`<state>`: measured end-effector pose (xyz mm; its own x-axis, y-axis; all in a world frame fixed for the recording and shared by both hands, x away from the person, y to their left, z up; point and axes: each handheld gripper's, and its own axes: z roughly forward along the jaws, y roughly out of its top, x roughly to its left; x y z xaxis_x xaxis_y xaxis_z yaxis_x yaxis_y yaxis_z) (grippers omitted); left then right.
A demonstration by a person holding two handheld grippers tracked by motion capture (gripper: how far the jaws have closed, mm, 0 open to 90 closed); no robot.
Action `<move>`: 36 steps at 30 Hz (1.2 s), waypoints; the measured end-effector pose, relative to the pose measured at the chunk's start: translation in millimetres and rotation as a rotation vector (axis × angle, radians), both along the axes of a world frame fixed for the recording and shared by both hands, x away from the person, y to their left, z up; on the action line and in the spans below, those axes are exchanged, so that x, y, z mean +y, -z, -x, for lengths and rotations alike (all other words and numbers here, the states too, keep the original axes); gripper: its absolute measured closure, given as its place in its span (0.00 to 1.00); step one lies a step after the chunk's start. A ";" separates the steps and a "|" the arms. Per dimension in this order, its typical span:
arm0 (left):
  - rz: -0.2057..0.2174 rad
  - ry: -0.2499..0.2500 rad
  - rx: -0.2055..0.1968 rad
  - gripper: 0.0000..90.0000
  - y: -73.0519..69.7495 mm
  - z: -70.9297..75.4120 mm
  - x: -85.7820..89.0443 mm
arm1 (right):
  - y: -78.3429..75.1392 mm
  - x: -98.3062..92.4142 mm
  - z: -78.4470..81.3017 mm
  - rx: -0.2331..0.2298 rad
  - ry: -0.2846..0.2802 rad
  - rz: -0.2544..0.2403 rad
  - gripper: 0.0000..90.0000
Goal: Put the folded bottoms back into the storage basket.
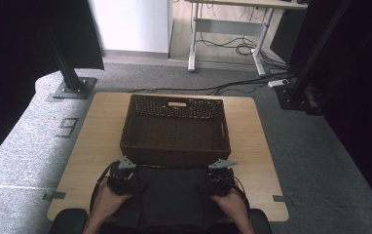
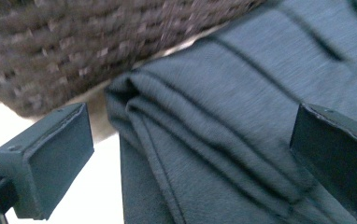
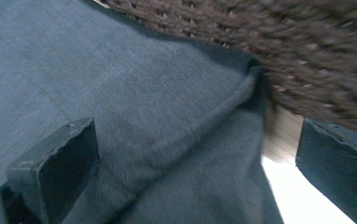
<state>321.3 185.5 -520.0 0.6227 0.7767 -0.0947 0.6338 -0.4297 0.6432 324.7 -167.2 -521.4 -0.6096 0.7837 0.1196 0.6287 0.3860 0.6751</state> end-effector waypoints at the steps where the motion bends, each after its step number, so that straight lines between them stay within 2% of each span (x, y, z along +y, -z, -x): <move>1: -0.012 -0.010 0.012 0.00 4.6 -0.4 -0.5 | 2.8 1.7 -1.5 0.006 0.009 -0.002 0.00; 4: 0.012 -0.034 0.041 0.00 12.0 -0.8 2.0 | 13.7 5.0 -8.0 0.042 0.043 -0.010 0.00; 8: 0.058 -0.058 0.081 0.00 18.2 -1.9 6.2 | 20.7 4.3 -10.9 0.066 0.042 -0.030 0.00; 9: 0.062 -0.057 0.077 0.00 18.7 -1.3 6.7 | 21.4 4.0 -11.2 0.075 0.044 -0.037 0.00; 12: 0.057 -0.052 0.082 0.00 18.3 -0.5 5.0 | 22.1 4.3 -10.5 0.069 0.042 -0.034 0.00; 14: 0.055 -0.023 0.093 0.00 17.7 1.4 -0.6 | 21.6 7.1 -9.7 0.073 0.041 -0.020 0.00; 17: 0.024 0.001 0.096 0.00 17.2 4.6 -12.0 | 19.5 10.4 -7.9 0.076 0.012 -0.019 0.10; 18: 0.020 0.001 0.096 0.00 17.0 4.4 -13.0 | 18.1 10.7 -7.3 0.081 -0.004 -0.024 0.15; 21: 0.029 0.016 0.099 0.01 16.0 4.9 -12.2 | 17.8 10.0 -6.2 0.081 -0.018 -0.037 0.20; 23: 0.045 0.038 0.108 0.10 13.7 6.2 -12.2 | 16.3 9.2 -5.6 0.099 -0.051 -0.066 0.33; 24: 0.054 0.045 0.109 0.16 13.4 6.6 -12.2 | 16.1 10.0 -5.1 0.104 -0.056 -0.070 0.36; 28: 0.082 0.054 0.111 0.28 13.2 7.9 -13.0 | 14.2 12.5 -5.5 0.139 -0.072 -0.081 0.47; 29: 0.096 0.062 0.116 0.31 13.1 7.9 -13.2 | 14.2 13.0 -5.9 0.142 -0.075 -0.084 0.50; 34: 0.180 0.094 0.166 0.59 15.6 5.9 -10.6 | 14.9 12.5 -7.0 0.205 -0.083 -0.145 0.67; 36: 0.202 0.101 0.161 0.67 16.1 6.3 -8.5 | 13.4 13.9 -5.5 0.199 -0.085 -0.141 0.71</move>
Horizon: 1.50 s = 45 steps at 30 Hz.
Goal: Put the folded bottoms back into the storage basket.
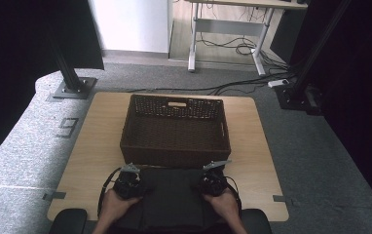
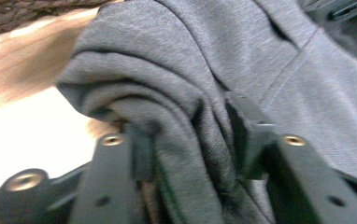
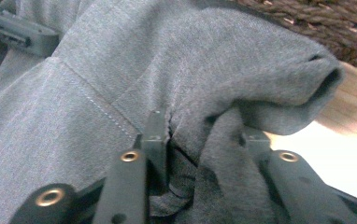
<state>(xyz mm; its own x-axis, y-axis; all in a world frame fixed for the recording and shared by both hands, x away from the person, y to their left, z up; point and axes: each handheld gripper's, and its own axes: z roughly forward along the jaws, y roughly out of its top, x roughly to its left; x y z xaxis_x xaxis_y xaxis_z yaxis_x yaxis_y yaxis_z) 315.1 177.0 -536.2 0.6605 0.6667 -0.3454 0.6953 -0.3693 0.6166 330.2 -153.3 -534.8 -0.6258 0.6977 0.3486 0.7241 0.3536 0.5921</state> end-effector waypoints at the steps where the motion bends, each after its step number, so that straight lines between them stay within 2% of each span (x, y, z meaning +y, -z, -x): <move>1: -0.001 -0.002 -0.007 0.70 -0.6 1.0 -0.3 | -1.3 1.3 1.2 -0.008 -0.001 0.009 0.73; 4: -0.030 -0.001 -0.044 0.75 -5.8 4.4 -3.6 | -5.3 4.3 4.9 -0.042 0.000 0.033 0.75; 5: -0.022 0.000 -0.054 0.76 -8.0 4.8 -3.2 | -6.5 4.2 6.4 -0.052 0.002 0.033 0.75; 9: 0.070 -0.004 -0.042 0.77 -12.4 2.1 4.2 | -13.6 -0.3 12.4 -0.080 0.019 0.010 0.75; 14: 0.082 0.005 -0.078 0.77 -27.3 5.0 4.7 | -29.5 -4.5 18.1 -0.121 0.010 -0.020 0.75; 21: 0.163 0.005 -0.103 0.77 -53.4 6.2 13.3 | -54.0 -8.0 24.4 -0.192 -0.006 -0.044 0.75; 26: 0.175 0.007 -0.124 0.77 -67.1 6.5 14.7 | -72.1 -9.3 24.7 -0.226 -0.012 -0.053 0.76; 36: 0.183 0.018 -0.164 0.77 -94.3 8.0 14.3 | -97.3 -13.9 24.3 -0.255 -0.019 -0.078 0.76; 45: 0.186 0.021 -0.198 0.77 -122.0 2.7 14.5 | -121.7 -16.7 18.5 -0.283 -0.027 -0.105 0.76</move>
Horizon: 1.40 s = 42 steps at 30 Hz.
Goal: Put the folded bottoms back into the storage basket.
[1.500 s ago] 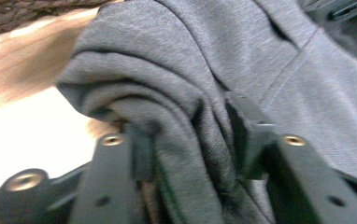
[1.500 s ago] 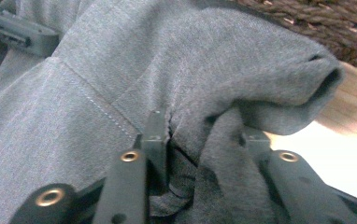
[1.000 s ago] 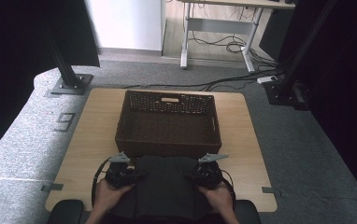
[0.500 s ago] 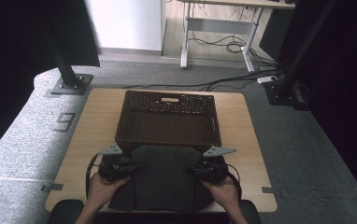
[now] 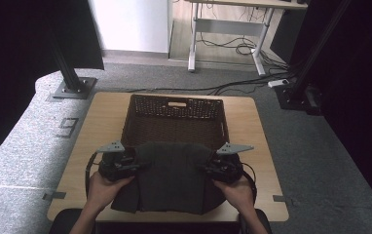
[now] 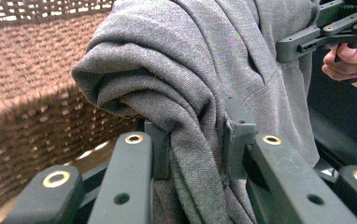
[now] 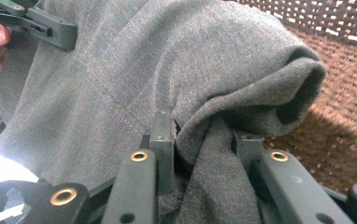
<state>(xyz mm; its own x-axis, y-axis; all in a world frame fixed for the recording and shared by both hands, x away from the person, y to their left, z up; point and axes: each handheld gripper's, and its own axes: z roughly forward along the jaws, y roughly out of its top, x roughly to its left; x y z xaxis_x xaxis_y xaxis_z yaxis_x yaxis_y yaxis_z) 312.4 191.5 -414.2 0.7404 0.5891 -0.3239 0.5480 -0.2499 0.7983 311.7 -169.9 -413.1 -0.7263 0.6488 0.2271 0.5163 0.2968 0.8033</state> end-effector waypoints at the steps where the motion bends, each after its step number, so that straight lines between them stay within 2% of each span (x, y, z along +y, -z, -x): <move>1: 0.001 0.000 -0.002 0.77 -1.9 -0.7 0.0 | -2.6 -0.1 -1.0 -0.002 0.000 -0.002 0.76; 9: 0.018 0.003 -0.021 0.77 -22.1 -9.7 1.2 | -22.9 -3.3 -11.5 -0.016 -0.011 -0.024 0.76; 16: 0.012 0.010 -0.045 0.77 -44.2 -19.2 -1.3 | -43.5 -7.2 -20.9 -0.038 -0.011 -0.037 0.76; 18: 0.011 0.012 -0.051 0.77 -49.5 -21.6 -2.0 | -45.2 -7.8 -21.9 -0.037 -0.011 -0.039 0.76; 29: 0.049 0.018 -0.063 0.77 -74.8 -36.5 1.2 | -73.2 -10.3 -36.2 -0.062 -0.016 -0.056 0.76; 42: 0.068 0.023 -0.087 0.77 -100.2 -68.3 6.2 | -101.5 -3.0 -63.7 -0.116 0.010 -0.041 0.76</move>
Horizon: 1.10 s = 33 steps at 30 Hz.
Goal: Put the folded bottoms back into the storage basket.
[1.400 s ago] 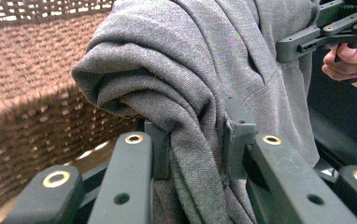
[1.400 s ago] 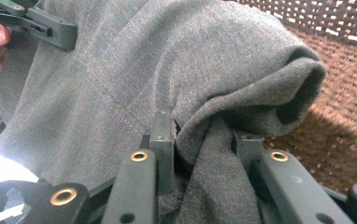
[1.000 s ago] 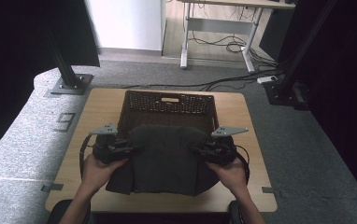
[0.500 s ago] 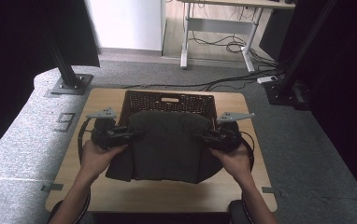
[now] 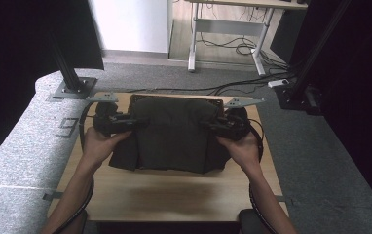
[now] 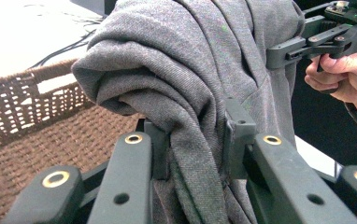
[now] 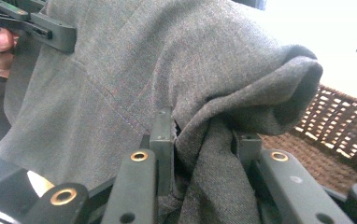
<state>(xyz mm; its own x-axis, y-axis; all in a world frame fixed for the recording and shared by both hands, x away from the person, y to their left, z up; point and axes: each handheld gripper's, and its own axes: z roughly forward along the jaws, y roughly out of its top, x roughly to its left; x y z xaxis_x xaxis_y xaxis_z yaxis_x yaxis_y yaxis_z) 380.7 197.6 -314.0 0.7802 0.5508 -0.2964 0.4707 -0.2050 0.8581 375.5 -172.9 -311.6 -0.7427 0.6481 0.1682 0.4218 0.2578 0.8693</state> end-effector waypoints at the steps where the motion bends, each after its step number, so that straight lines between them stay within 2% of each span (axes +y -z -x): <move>1: -0.003 0.000 -0.002 0.77 -1.2 -1.8 0.0 | 0.0 0.0 0.0 0.000 0.000 0.000 0.76; 7: -0.010 0.003 -0.027 0.77 -8.0 -17.4 -0.5 | -6.0 0.9 -13.3 -0.014 0.017 0.000 0.76; 19: -0.022 -0.002 -0.034 0.77 -8.1 -54.2 -3.7 | -8.0 5.0 -43.3 -0.035 0.063 0.029 0.76; 26: -0.020 -0.013 -0.020 0.77 -0.1 -74.1 -3.0 | -3.9 7.5 -59.4 -0.031 0.078 0.041 0.76; 33: -0.031 -0.039 -0.010 0.77 11.1 -91.4 -2.4 | 6.5 13.2 -78.4 -0.026 0.098 0.055 0.76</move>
